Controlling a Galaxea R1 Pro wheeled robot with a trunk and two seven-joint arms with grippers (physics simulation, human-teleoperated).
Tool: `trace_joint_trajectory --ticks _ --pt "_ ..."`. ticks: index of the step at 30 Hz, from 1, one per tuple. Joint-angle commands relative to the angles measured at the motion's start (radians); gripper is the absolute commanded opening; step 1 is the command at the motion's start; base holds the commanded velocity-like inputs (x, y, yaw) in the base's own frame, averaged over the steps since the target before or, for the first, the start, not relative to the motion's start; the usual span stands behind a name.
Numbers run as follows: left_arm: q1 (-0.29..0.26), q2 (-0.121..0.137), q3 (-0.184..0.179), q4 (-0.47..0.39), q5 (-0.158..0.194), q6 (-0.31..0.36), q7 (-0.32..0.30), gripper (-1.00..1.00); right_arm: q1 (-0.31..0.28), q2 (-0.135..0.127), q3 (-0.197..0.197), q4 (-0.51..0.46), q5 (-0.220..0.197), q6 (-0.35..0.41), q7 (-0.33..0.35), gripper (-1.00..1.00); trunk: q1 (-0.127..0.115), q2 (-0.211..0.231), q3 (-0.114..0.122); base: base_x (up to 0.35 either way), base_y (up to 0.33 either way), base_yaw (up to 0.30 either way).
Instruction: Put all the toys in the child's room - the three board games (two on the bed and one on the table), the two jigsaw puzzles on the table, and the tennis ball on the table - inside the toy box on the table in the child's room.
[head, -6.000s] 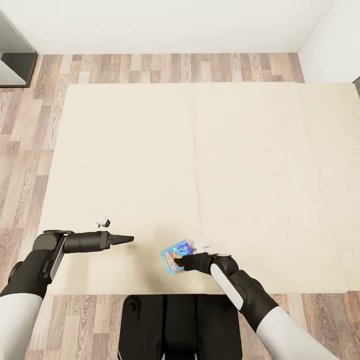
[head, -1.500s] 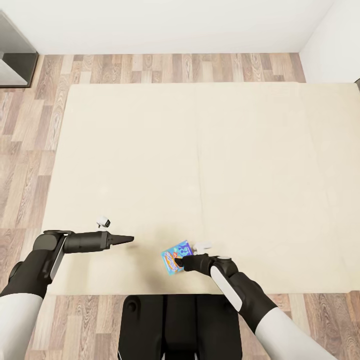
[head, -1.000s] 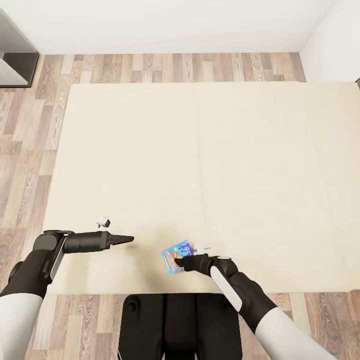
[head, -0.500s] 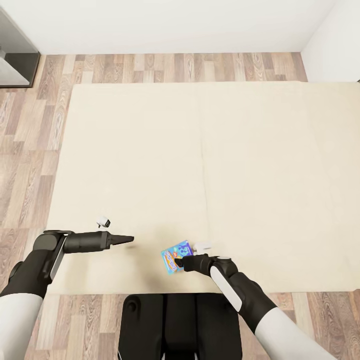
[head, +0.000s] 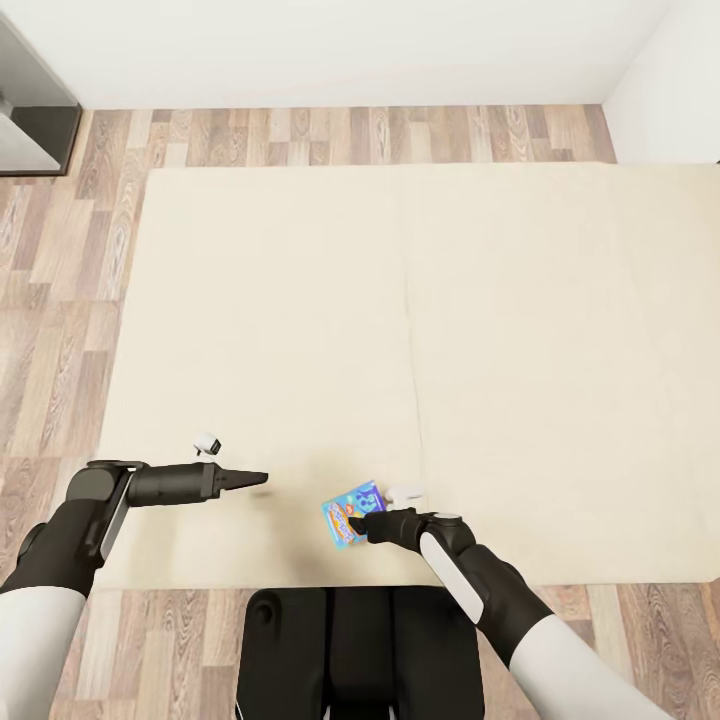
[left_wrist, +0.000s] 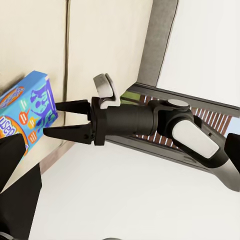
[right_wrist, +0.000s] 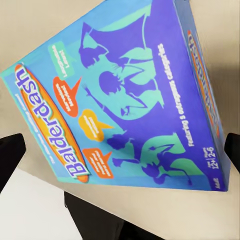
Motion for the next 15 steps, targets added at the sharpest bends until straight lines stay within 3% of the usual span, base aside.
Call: trace_joint_trajectory --ticks 1,9,15 --pt "0.0 0.0 0.001 -0.001 -0.004 0.011 -0.005 1.0 0.0 0.0 0.0 -0.001 -0.001 0.004 0.0 1.0 0.001 -0.002 -0.001 0.0 0.045 0.0" --pt "0.0 0.0 0.002 -0.001 -0.004 0.011 -0.005 1.0 0.0 0.002 0.0 -0.001 -0.001 0.004 0.0 1.0 0.001 -0.002 -0.001 0.0 0.019 0.0" --pt "0.0 0.0 0.002 -0.001 -0.004 0.011 -0.005 1.0 0.0 0.003 0.0 -0.001 -0.001 0.004 0.0 1.0 0.001 -0.002 -0.001 0.0 0.115 0.0"
